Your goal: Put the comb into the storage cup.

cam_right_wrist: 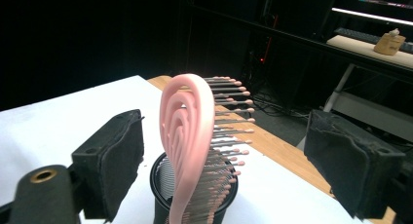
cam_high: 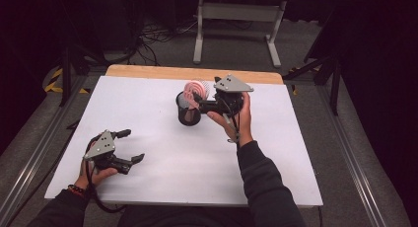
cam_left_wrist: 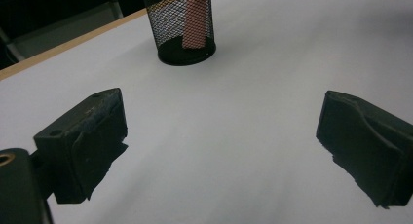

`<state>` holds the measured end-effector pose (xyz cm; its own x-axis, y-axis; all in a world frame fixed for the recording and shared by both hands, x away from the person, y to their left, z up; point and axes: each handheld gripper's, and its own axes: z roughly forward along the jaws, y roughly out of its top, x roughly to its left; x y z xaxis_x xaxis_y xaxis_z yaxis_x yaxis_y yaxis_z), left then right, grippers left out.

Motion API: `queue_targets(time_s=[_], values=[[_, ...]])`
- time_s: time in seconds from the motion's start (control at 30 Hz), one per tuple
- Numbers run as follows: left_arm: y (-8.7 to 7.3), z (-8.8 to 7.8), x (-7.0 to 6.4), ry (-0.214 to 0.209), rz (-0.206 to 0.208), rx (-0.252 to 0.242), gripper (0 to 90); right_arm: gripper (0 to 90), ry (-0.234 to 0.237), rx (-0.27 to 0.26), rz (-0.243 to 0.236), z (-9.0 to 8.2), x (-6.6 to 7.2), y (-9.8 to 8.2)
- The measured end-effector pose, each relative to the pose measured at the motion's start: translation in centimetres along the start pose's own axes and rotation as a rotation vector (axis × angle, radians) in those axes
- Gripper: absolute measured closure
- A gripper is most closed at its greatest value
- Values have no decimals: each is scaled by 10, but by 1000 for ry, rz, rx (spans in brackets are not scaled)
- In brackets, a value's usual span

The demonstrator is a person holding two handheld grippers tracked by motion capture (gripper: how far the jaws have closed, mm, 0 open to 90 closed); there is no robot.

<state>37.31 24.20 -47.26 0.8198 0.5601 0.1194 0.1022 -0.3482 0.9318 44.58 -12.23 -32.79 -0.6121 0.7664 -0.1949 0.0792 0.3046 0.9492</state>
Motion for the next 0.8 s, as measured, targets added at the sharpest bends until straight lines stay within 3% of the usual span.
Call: queue_targets(time_s=[0.43, 0.8], values=[[0, -1, 0, -8, -3, -8, 49, 157, -11, -1, -39, -11, 3, 0], [0, -1, -1, -5, -1, -9, 48, 165, -18, -36, -59, -19, 9, 0]])
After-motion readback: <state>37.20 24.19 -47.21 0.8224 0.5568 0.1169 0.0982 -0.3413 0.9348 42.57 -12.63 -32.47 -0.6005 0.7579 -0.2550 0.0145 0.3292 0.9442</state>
